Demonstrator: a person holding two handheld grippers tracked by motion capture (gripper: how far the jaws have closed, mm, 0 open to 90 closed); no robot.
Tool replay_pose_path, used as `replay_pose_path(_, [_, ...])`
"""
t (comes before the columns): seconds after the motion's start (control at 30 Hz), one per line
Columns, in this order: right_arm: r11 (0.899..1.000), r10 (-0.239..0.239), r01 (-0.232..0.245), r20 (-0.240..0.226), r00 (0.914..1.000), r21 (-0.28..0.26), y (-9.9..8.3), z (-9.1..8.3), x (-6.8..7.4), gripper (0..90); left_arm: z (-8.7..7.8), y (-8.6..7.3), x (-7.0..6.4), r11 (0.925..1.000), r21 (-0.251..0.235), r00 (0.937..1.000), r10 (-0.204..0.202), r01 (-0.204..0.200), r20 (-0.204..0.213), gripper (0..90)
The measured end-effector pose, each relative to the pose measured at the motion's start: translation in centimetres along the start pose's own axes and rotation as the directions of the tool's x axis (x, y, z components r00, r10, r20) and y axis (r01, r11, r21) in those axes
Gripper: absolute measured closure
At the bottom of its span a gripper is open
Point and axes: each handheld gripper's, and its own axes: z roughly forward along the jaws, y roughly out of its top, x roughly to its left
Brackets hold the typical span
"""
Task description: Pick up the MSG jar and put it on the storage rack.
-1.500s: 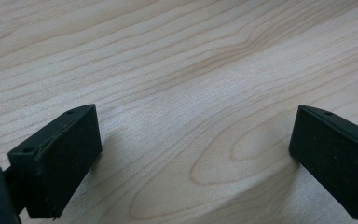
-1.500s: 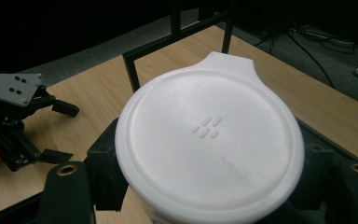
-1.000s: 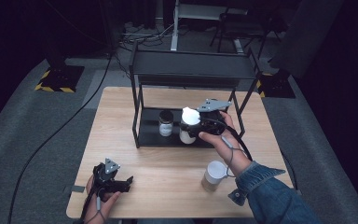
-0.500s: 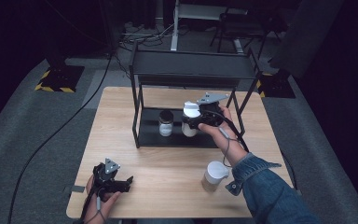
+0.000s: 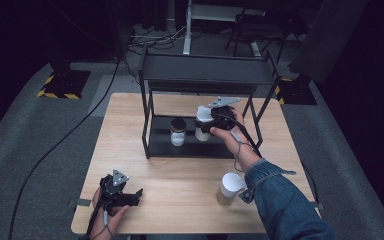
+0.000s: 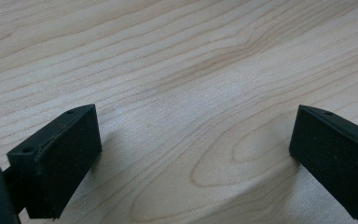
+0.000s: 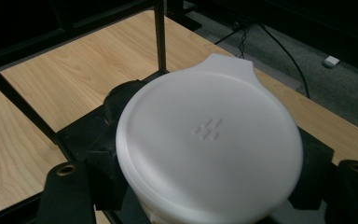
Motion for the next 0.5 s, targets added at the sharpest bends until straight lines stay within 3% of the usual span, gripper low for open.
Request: replay_pose_path(0.5, [0.999,0.007,-0.007,-0.001,1.0000,0.037,-0.6,2.4,-0.5,30.4,0.0,0.0,0.0,1.0000,0.000,1.0000,-0.001,0.001,0.000,1.7])
